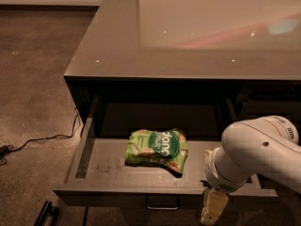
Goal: Open top drawer
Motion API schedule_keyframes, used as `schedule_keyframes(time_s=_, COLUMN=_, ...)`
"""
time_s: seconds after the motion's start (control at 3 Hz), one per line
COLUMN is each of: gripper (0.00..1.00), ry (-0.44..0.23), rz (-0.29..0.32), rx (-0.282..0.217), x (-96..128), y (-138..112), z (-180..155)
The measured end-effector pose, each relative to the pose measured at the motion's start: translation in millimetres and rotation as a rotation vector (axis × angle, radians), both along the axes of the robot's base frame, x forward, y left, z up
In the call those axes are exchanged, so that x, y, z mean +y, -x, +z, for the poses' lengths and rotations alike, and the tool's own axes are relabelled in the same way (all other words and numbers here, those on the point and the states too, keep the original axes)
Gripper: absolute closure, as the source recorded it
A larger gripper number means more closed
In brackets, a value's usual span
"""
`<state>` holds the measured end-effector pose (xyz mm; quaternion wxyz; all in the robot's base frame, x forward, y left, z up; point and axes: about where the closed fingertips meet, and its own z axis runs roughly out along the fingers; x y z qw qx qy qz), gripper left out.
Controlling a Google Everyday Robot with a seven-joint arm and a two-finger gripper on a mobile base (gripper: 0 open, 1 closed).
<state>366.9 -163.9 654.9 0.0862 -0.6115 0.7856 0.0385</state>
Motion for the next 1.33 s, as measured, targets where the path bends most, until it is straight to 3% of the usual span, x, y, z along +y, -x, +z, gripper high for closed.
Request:
schedule_keyframes(time_s=0.33, gripper=0.0, ry=-0.024, rz=0.02, rx=-0.016, x=6.2, y=-7.1, z=2.2)
schedule_keyframes(time_s=0.67, gripper=0.0, ry=-0.043, rz=0.044, rx=-0.075, x=15.3, y=-18.9, z=17.8)
schedule_keyframes(time_s=1.33, gripper=0.0, ry=-0.022, rz=0.069, rx=-0.154, x=22.3, y=-41.3, z=41.3)
